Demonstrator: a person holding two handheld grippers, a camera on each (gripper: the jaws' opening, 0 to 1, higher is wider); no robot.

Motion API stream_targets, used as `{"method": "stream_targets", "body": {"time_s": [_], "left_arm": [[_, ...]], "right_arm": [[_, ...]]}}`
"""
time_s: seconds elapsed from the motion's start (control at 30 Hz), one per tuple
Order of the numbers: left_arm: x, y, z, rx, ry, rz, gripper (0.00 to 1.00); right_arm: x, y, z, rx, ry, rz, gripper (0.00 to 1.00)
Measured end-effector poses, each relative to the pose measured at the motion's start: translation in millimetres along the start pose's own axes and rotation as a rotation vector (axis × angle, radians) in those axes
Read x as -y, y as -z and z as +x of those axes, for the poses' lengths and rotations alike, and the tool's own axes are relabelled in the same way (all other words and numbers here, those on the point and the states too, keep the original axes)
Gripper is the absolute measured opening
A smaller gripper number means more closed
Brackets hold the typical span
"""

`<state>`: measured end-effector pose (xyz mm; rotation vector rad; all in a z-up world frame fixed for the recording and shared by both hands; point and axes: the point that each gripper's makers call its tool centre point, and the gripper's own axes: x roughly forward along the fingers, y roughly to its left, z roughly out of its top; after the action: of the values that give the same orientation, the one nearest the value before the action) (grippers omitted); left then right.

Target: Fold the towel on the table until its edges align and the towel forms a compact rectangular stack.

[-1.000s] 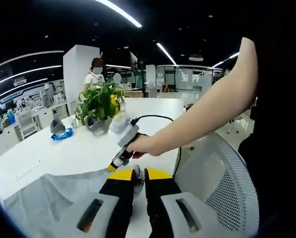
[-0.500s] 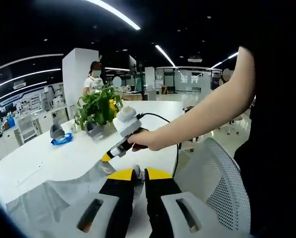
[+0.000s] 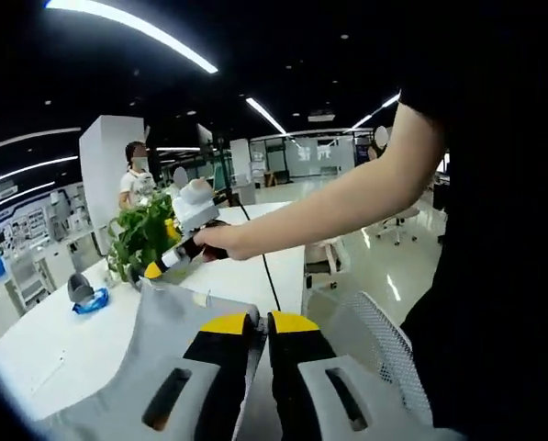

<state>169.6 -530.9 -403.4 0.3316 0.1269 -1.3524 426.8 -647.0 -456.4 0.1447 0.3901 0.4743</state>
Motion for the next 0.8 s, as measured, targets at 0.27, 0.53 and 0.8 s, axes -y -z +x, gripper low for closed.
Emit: {"method": "stream_targets", "body": {"time_s": [0.27,0.53,0.8], "left_arm": [[5.1,-13.9,13.9,0.03,0.032,0.019,0.08],[12.2,4.5,19.6,-0.021,0.054,0.005,0.08],[21.7,7.8,22.2,-0.035,0.071,0.028,0.08]], "right_arm": [[16.8,-20.2,-7.5,-0.032,0.028,-0.04,0.0],[13.8,76.2,-13.3,-0.276,0.008,0.035,0.0],[1.7,199.9,-47.4,-0.648,-0.001,-0.07,0.02]]}}
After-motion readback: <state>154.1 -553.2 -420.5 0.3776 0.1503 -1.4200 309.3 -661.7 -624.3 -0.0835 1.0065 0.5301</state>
